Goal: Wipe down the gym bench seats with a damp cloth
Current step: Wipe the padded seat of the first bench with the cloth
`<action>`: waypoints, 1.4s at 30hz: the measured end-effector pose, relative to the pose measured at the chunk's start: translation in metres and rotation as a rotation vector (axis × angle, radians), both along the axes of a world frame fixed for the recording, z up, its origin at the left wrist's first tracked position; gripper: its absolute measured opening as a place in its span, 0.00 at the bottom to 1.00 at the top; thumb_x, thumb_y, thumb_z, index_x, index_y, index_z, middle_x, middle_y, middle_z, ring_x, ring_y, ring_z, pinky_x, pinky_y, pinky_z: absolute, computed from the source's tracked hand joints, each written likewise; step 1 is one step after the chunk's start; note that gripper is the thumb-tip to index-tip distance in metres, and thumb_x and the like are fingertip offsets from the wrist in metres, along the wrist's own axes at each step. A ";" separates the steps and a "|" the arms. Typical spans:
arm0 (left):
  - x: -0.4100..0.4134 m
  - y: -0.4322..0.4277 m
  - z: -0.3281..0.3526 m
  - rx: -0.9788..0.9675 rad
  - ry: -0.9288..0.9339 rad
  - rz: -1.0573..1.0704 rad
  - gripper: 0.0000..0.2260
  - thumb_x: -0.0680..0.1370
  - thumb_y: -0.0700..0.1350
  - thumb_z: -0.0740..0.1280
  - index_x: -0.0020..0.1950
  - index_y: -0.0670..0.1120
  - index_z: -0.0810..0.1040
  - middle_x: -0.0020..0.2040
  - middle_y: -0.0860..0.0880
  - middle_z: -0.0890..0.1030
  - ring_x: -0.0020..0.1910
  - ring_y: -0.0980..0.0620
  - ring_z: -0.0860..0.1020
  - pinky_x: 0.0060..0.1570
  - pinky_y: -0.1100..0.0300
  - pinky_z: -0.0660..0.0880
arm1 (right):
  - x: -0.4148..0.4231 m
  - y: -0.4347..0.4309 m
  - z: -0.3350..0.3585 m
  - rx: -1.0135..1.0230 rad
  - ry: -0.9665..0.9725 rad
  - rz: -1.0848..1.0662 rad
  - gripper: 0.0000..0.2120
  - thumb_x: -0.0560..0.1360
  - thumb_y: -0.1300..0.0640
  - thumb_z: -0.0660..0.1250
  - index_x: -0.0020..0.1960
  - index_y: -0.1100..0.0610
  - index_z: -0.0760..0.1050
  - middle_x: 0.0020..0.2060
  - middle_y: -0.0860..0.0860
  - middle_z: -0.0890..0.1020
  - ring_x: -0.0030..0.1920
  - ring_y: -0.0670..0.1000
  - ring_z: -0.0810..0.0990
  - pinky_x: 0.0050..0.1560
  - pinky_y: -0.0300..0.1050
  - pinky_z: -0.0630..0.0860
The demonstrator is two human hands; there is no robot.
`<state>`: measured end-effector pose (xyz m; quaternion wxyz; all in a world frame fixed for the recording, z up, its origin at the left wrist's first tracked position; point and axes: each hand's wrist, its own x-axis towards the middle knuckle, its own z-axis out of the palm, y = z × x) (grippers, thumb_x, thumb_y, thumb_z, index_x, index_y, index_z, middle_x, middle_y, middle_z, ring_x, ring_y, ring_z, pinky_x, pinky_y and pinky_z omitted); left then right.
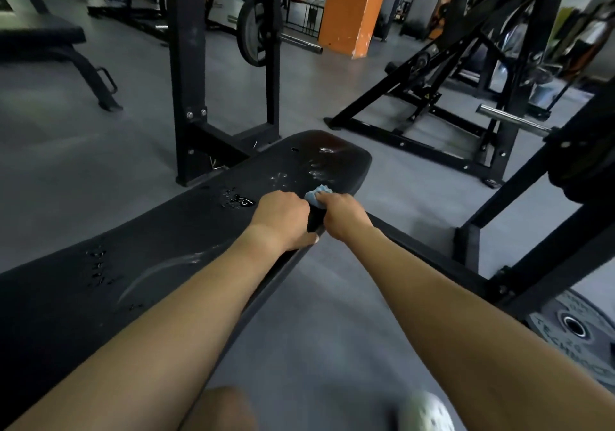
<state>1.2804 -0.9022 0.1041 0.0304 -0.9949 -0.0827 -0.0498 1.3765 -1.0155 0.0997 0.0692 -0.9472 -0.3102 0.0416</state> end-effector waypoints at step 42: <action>0.079 -0.028 0.008 -0.199 0.198 0.392 0.29 0.70 0.69 0.69 0.63 0.52 0.77 0.56 0.54 0.79 0.53 0.49 0.78 0.54 0.49 0.79 | 0.205 0.010 -0.020 0.065 -0.097 0.582 0.18 0.80 0.61 0.54 0.67 0.51 0.70 0.65 0.57 0.77 0.54 0.61 0.79 0.50 0.53 0.75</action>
